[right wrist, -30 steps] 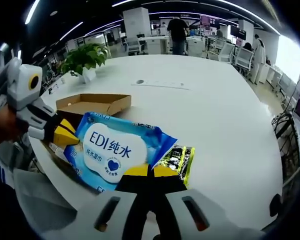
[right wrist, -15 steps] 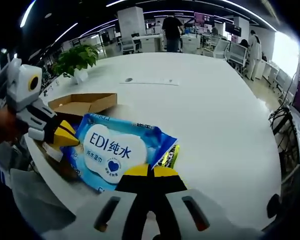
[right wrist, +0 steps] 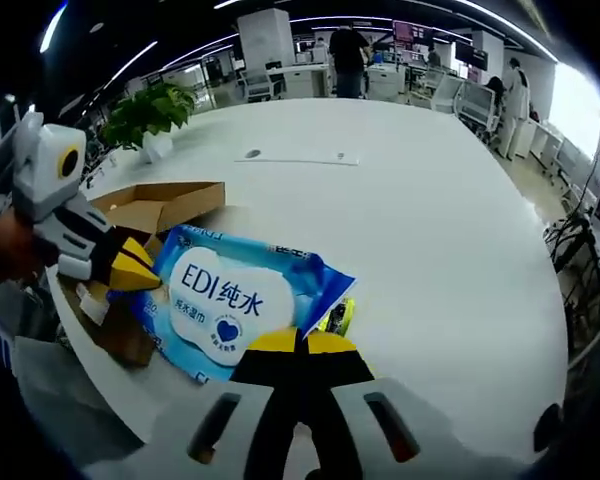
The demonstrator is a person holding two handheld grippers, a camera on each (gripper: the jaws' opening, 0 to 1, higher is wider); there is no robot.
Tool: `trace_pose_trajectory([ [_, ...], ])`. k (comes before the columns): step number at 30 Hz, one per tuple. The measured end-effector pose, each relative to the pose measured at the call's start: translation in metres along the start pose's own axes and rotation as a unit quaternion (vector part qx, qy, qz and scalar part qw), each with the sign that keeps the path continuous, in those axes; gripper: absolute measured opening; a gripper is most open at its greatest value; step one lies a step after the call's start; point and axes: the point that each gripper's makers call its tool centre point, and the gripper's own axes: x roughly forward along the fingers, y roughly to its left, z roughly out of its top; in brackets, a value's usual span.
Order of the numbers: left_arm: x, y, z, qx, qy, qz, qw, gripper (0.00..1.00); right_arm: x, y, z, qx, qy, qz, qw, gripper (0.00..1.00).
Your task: Operate the shoe box by opening the lid, removing the specified soft item, and placing it in the target area until the item is outside and the box remains undamaged.
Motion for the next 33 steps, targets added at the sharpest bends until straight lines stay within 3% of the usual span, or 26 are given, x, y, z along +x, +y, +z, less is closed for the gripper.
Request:
trace_pose_trajectory([
  [9, 0.016, 0.003, -0.005, -0.003, 0.012, -0.002, 0.9999, 0.00, 0.013, -0.009, -0.011, 0.005, 0.011, 0.001, 0.9999, 0.00],
  [24, 0.041, 0.006, -0.026, 0.011, 0.049, 0.006, 0.9987, 0.00, 0.038, -0.016, -0.036, 0.013, 0.036, 0.009, 0.9992, 0.00],
  [33, 0.047, 0.005, -0.025, 0.014, 0.053, 0.008, 0.9985, 0.00, 0.042, -0.022, -0.040, 0.018, 0.039, 0.007, 0.9991, 0.00],
])
